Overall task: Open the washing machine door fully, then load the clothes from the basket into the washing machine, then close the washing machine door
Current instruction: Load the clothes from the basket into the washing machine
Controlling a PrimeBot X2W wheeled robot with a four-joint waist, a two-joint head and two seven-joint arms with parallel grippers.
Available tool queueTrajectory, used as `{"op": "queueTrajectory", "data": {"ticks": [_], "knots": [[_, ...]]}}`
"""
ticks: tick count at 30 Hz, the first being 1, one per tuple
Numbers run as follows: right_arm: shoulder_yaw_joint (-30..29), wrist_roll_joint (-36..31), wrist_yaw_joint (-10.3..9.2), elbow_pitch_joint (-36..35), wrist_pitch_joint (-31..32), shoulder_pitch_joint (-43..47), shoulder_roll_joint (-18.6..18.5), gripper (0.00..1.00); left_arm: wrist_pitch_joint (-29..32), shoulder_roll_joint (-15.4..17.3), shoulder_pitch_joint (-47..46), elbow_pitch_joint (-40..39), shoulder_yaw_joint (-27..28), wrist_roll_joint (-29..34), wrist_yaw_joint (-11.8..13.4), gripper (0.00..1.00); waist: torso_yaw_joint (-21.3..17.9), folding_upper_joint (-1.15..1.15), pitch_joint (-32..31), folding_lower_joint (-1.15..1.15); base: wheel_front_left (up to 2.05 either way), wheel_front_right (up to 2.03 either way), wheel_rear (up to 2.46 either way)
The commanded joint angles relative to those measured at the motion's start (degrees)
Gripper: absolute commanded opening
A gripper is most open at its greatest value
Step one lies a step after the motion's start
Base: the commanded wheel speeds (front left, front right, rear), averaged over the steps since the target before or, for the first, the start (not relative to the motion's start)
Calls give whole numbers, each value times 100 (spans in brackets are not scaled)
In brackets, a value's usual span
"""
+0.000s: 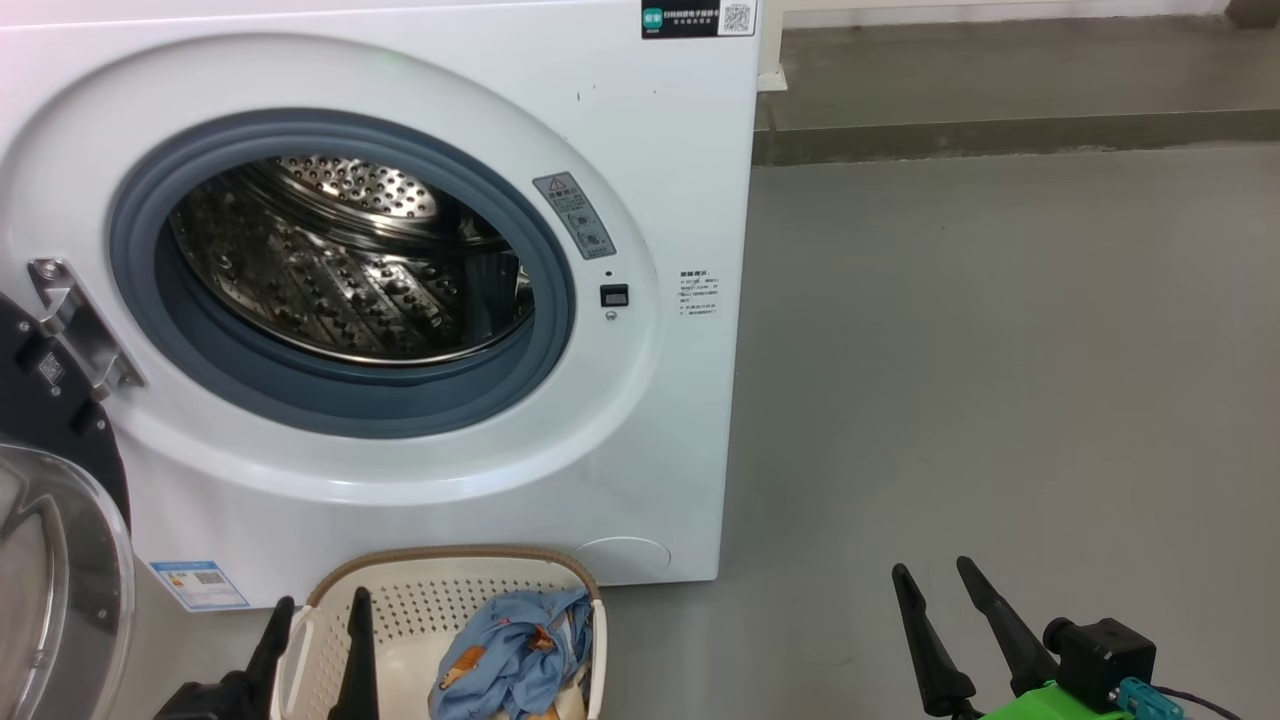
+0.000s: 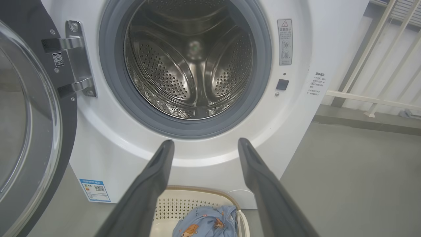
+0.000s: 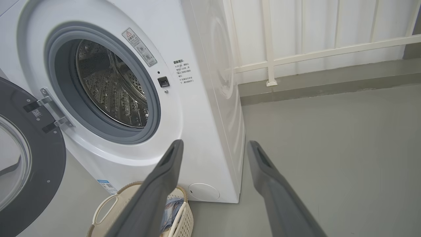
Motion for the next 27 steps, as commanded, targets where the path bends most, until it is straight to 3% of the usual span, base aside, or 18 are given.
{"op": "queueTrajectory", "data": {"ticks": [1,18,27], "knots": [[147,-5,9,-130,-72,-230,-9,100,-37,60,-200,-110,158,25,-10,100,3,0,1,0,0,0,0],[124,-38,9,-184,-38,-237,-9,100,-37,60,-187,-117,142,-17,-23,100,-24,0,62,0,0,0,0],[47,-108,9,-294,12,-250,-9,100,-37,60,-291,-57,71,-82,-18,100,-113,0,427,0,0,0,0]]}}
